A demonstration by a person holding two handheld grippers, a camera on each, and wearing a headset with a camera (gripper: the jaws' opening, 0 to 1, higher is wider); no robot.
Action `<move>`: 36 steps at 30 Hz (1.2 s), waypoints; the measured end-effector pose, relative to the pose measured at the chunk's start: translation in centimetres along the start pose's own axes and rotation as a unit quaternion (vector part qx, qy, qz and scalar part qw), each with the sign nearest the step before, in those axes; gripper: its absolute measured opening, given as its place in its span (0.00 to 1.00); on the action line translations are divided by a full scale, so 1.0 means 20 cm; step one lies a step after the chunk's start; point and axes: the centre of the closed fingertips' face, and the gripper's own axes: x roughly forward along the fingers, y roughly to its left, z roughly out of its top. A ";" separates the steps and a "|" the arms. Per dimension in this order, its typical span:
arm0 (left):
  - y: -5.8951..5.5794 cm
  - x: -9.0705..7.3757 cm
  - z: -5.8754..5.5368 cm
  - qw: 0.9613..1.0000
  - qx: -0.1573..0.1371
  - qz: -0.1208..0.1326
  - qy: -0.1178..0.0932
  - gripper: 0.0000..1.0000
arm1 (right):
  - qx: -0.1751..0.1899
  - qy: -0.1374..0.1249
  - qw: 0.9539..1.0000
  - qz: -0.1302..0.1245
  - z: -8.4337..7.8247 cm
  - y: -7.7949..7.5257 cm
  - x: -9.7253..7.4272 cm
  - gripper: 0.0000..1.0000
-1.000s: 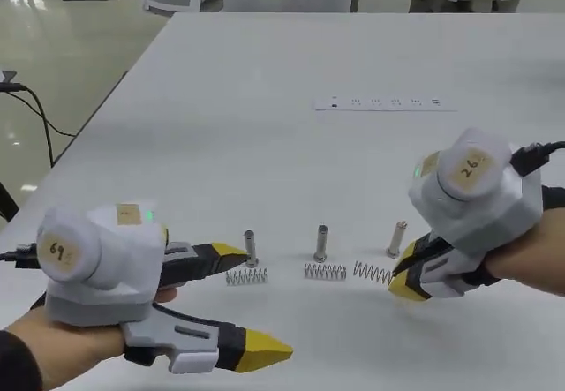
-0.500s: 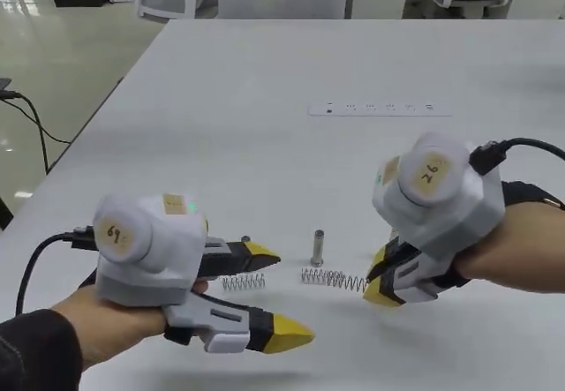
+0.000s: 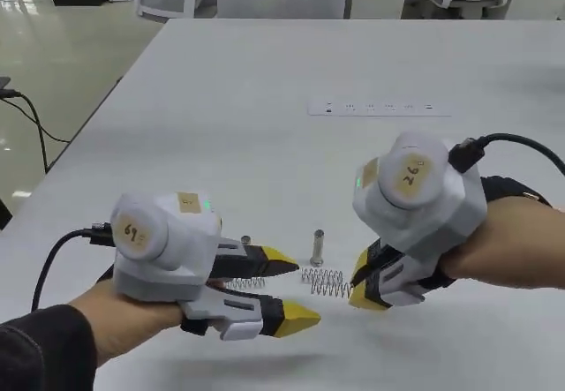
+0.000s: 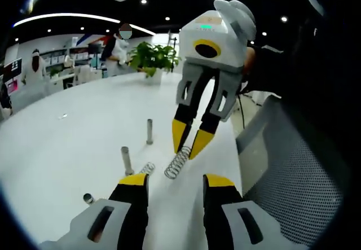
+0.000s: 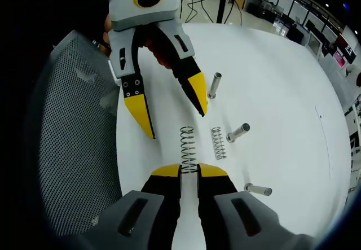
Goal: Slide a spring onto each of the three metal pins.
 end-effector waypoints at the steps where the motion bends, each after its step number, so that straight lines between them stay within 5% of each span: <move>1: 0.00 0.00 0.00 1.000 0.003 -0.001 0.000 0.29 | -0.003 0.001 1.000 0.003 0.00 0.01 0.00 0.07; 20: -0.07 0.04 -0.03 0.998 0.050 -0.028 0.015 0.09 | -0.047 0.001 0.999 0.026 0.04 0.08 0.00 0.07; 36: -0.10 0.04 -0.06 0.995 0.086 -0.034 0.027 0.02 | -0.040 -0.011 0.999 0.035 0.04 0.09 -0.01 0.08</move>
